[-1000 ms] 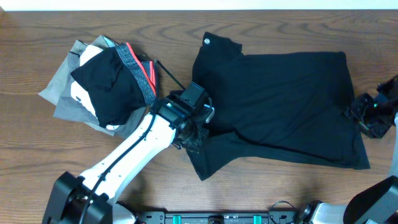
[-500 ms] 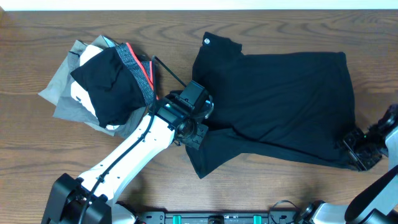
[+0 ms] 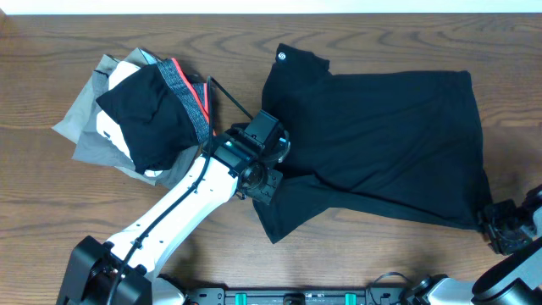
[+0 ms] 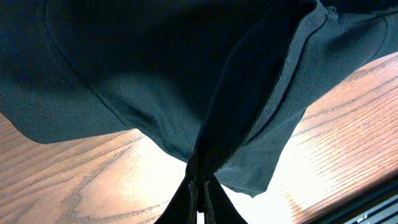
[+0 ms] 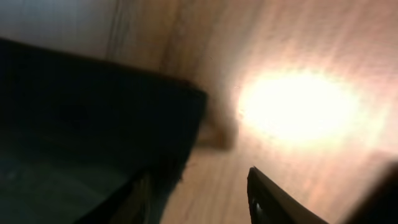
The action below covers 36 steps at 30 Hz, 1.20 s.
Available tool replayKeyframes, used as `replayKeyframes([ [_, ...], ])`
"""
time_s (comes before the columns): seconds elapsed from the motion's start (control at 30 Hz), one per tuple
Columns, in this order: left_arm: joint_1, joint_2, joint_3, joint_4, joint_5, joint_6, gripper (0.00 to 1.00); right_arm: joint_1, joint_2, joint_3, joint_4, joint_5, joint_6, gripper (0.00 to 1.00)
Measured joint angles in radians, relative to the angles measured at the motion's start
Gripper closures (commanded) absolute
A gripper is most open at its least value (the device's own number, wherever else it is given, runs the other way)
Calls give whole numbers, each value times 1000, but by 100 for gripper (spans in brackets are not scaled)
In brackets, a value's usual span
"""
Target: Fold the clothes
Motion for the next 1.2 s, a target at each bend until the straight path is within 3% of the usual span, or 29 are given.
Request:
replayKeyframes([
  [0.1,0,0,0,1,0,0,94,0,0,-41,77,-11,2,58],
  [0.17,0,0,0,1,0,0,94,0,0,-61,103,-24,9,82],
  [0.2,0,0,0,1,0,0,94,0,0,-65,107,-21,13,88],
  [0.3,0,0,0,1,0,0,94,0,0,-65,110,-39,19,99],
  [0.63,0,0,2,-37,0,0,94,0,-52,95,-60,-136,17,99],
  [0.87,0,0,77,-111,0,15,94,0,-127,175,-91,-167,3,99],
  [1.2,44,0,135,-56,-49,187,93,55,-119,175,129,-291,8,99],
])
